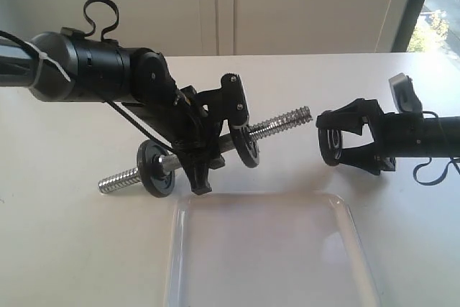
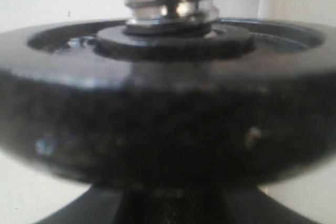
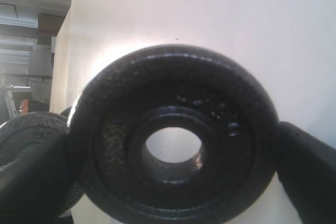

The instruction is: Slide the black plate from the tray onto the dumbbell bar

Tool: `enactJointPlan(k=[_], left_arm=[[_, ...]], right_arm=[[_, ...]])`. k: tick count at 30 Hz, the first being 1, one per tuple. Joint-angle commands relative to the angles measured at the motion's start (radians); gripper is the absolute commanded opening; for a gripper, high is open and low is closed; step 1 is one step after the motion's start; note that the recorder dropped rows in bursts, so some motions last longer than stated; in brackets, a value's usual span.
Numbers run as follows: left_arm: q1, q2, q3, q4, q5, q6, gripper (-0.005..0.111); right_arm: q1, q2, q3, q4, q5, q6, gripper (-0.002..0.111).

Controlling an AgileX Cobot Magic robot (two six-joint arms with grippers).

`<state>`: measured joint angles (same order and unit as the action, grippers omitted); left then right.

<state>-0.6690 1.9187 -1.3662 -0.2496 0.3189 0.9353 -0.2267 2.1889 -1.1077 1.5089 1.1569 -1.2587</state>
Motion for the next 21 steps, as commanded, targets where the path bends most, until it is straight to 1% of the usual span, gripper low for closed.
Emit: enactJointPlan(k=[1,11,16,21], left_arm=[[0.000,-0.062,-0.032,-0.035,-0.082,0.002,0.000],[0.009,-0.037,-0.032,-0.030,-0.061,0.002,0.000],[0.009,-0.033,-0.032,-0.030,-0.063,0.002,0.000],[0.009,-0.033,-0.032,-0.030,-0.065,0.002,0.000]], right_arm=[[-0.002,-0.012,-0.007,0.052,0.064,0.005,0.000],[-0.002,-0.054,-0.007,0.051,0.064,0.037,0.000],[-0.002,-0.123,-0.007,-0.007,0.064,0.101,0.000],[0.030,-0.166,-0.007,-0.037,0.064,0.122,0.000]])
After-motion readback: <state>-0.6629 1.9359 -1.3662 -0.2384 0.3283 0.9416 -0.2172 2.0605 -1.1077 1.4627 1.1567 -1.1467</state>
